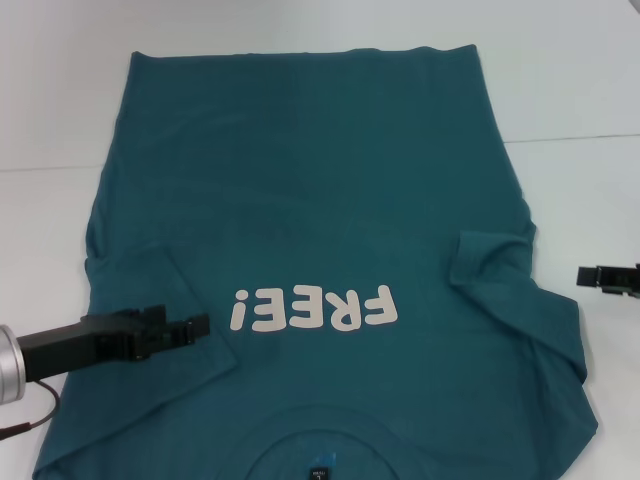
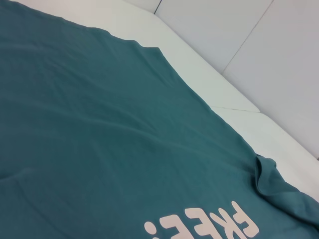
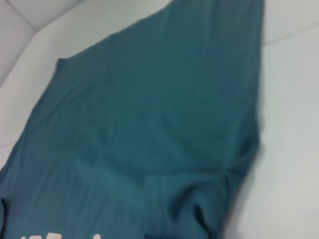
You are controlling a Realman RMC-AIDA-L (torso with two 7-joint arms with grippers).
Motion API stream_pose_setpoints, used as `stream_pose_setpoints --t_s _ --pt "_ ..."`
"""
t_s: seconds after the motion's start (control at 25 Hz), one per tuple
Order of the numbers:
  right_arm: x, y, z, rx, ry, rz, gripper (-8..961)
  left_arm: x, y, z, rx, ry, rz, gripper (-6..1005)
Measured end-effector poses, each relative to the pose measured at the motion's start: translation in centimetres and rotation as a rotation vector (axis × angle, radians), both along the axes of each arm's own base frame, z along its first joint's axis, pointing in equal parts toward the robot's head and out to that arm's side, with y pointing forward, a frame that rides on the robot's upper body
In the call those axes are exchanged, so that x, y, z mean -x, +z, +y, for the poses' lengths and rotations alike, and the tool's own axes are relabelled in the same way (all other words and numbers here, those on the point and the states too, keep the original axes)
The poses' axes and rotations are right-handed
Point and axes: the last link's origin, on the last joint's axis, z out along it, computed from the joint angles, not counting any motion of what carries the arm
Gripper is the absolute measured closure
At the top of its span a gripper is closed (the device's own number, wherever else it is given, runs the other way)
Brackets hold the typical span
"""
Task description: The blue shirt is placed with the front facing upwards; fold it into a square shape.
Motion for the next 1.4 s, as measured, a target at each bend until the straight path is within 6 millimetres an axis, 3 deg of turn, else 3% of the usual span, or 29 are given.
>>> stream_pose_setpoints --t_s 0.32,0.92,1.12,1.4 --pt "-0.9 -1.3 -0.9 0.046 -0.054 0.021 384 0.0 -0.1 -0.1 0.001 -0.001 0.0 90" --pt "0.1 -3.4 0.5 0.046 -0.04 0.03 390 0.1 -0.2 -0.2 0.007 -0.003 0.0 90" --pt "0.3 -3.4 0.7 0.043 -0.033 0.032 595 0.1 -0.2 -0.1 0.008 -0.004 0.001 90" --pt "0.5 -3.3 0.7 0.045 -0.017 0.03 748 0.1 -0.2 -0.1 0.006 -0.004 0.003 91"
